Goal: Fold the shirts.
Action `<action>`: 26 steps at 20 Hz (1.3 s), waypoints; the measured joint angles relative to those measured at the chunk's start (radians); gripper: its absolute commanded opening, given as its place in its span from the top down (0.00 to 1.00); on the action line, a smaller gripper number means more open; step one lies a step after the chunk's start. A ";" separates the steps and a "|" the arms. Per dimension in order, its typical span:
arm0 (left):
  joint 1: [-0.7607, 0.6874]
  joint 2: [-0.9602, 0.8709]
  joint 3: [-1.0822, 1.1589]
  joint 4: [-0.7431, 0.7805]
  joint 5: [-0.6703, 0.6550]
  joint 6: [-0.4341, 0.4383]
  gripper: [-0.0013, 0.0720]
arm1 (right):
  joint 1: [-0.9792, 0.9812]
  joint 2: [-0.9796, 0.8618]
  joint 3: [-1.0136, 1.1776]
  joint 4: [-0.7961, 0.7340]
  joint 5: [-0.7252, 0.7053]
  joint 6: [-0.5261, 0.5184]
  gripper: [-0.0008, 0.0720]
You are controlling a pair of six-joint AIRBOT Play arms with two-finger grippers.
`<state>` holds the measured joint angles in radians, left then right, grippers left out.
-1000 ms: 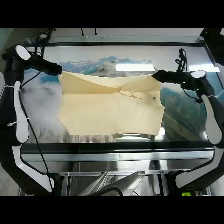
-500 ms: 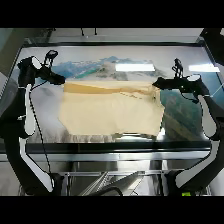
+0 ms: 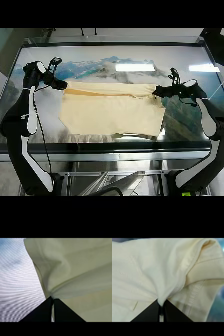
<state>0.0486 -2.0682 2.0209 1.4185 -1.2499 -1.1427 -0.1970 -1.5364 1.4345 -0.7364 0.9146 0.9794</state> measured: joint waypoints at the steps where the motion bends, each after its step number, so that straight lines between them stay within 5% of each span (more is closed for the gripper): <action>1: 0.000 0.000 0.005 0.000 -0.004 0.000 0.96 | 0.000 0.000 -0.001 0.003 0.000 0.000 0.95; 10: 0.000 0.215 0.017 -0.087 -0.017 -0.041 0.96 | -0.002 0.205 -0.003 0.139 0.010 -0.069 0.95; 17: 0.002 0.789 0.018 -0.358 -0.017 0.005 0.97 | -0.003 0.768 0.000 0.200 -0.095 -0.150 0.95; 26: 0.122 1.404 0.018 -0.347 0.148 -0.026 0.97 | -0.003 1.154 0.128 0.178 -0.160 -0.185 0.95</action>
<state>0.1703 -0.6640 2.0384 1.0714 -1.1023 -1.1683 -0.2001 -0.3828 1.5623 -0.5583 0.7547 0.7944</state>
